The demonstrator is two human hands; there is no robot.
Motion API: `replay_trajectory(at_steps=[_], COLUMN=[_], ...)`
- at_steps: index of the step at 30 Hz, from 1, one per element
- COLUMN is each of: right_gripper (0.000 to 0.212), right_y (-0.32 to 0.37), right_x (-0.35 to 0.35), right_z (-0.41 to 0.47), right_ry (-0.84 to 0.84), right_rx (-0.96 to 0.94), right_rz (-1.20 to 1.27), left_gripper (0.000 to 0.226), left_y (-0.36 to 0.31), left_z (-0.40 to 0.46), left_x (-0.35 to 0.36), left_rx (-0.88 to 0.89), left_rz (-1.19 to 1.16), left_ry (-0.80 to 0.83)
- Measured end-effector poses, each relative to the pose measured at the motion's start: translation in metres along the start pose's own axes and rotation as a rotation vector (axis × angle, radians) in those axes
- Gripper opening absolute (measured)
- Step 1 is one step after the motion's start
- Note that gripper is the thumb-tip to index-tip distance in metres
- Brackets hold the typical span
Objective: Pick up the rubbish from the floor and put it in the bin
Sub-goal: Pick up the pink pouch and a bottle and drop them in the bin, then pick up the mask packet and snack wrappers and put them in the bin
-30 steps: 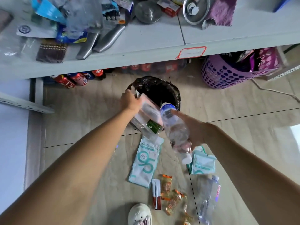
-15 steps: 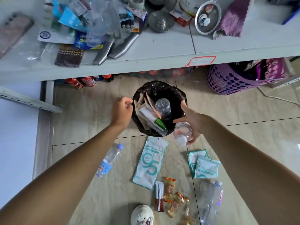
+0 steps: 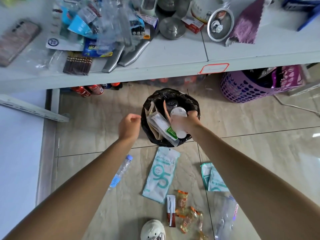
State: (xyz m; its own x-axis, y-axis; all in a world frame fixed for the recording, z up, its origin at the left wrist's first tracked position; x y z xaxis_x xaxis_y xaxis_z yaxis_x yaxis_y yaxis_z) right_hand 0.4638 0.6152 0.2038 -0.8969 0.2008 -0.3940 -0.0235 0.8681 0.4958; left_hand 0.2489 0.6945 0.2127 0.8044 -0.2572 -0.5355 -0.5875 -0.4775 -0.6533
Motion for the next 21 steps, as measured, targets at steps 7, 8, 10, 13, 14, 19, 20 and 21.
replay_trajectory(at_steps=[7,8,10,13,14,19,20,21], right_gripper=[0.075,0.076,0.074,0.068,0.067,0.065,0.065,0.065], right_y=[-0.004,-0.010,-0.022,-0.040,-0.048,-0.098,-0.110,-0.121], right_x=[0.022,0.019,0.011,-0.003,-0.008,-0.033,-0.036,-0.040], right_z=[0.009,0.006,-0.001,-0.013,-0.018,-0.038,-0.041,-0.044], right_ry=[0.011,0.005,-0.038,-0.082,-0.086,-0.094,-0.089,-0.084], right_rx=[-0.082,-0.120,-0.240,-0.380,-0.402,-0.433,-0.430,-0.425], right_rz=[-0.201,-0.266,-0.492,-0.769,-0.818,-0.925,-0.932,-0.937], left_gripper=[0.019,0.026,0.041,0.054,0.055,0.053,0.053,0.053], left_y=[0.032,0.034,0.031,0.022,0.020,0.028,0.034,0.042], left_z=[-0.003,-0.005,-0.012,-0.027,-0.033,-0.070,-0.079,-0.087], left_x=[0.000,0.000,0.000,0.006,0.009,0.026,0.032,0.036], left_rx=[-0.022,0.004,0.065,0.251,0.302,0.415,0.420,0.415], left_rz=[0.284,0.334,0.421,0.704,0.763,0.873,0.885,0.893], left_ry=[0.276,0.299,0.311,0.285,0.282,0.244,0.249,0.257])
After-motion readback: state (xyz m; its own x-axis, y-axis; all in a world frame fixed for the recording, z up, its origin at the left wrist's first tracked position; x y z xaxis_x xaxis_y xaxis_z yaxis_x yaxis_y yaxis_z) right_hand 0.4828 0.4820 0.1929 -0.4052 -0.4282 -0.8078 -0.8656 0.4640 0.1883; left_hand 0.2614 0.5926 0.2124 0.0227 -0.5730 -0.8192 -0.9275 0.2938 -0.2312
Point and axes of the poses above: each hand's wrist, its own z-axis towards the middle knuckle, its own x-axis out of the palm, y = z × x, the point moved 6 cm from there along z, towards the middle knuckle, and after that the axes turned 3 degrees about -x, right-handed, at the moved point
